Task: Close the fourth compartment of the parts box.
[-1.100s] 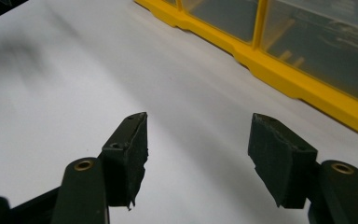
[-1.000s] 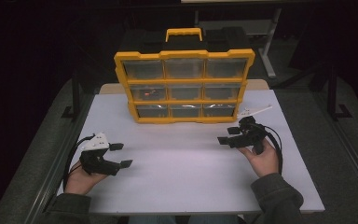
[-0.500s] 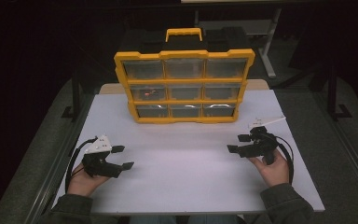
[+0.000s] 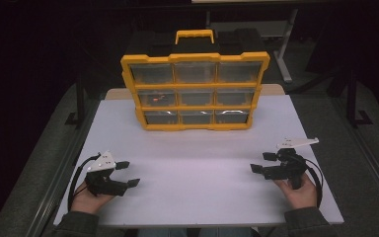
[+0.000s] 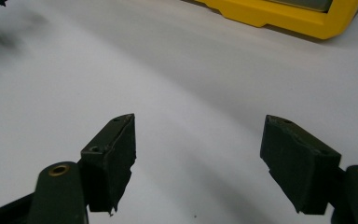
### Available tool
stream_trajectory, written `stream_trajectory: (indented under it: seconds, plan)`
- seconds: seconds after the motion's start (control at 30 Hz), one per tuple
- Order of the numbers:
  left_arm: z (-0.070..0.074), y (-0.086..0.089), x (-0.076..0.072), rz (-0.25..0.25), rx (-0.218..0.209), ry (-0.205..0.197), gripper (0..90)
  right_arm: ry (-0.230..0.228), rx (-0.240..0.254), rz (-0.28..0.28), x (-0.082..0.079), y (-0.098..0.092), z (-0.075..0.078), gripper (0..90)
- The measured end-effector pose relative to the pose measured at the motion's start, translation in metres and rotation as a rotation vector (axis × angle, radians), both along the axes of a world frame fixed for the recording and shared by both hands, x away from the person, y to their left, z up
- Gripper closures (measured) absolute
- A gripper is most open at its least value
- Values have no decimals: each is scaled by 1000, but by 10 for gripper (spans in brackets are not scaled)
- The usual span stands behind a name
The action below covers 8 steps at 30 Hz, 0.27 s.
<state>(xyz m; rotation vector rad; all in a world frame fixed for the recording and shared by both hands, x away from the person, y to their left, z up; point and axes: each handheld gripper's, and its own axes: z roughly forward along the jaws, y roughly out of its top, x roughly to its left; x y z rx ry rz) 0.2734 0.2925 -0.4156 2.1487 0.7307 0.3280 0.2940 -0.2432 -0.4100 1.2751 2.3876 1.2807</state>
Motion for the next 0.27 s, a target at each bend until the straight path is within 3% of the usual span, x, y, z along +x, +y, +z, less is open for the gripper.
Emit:
stream_trajectory:
  seconds: [0.27]
  plan:
    - [-4, 3, 0, -2, -6, 7, 244, -3, 2, 5, -7, 7, -3, 244]
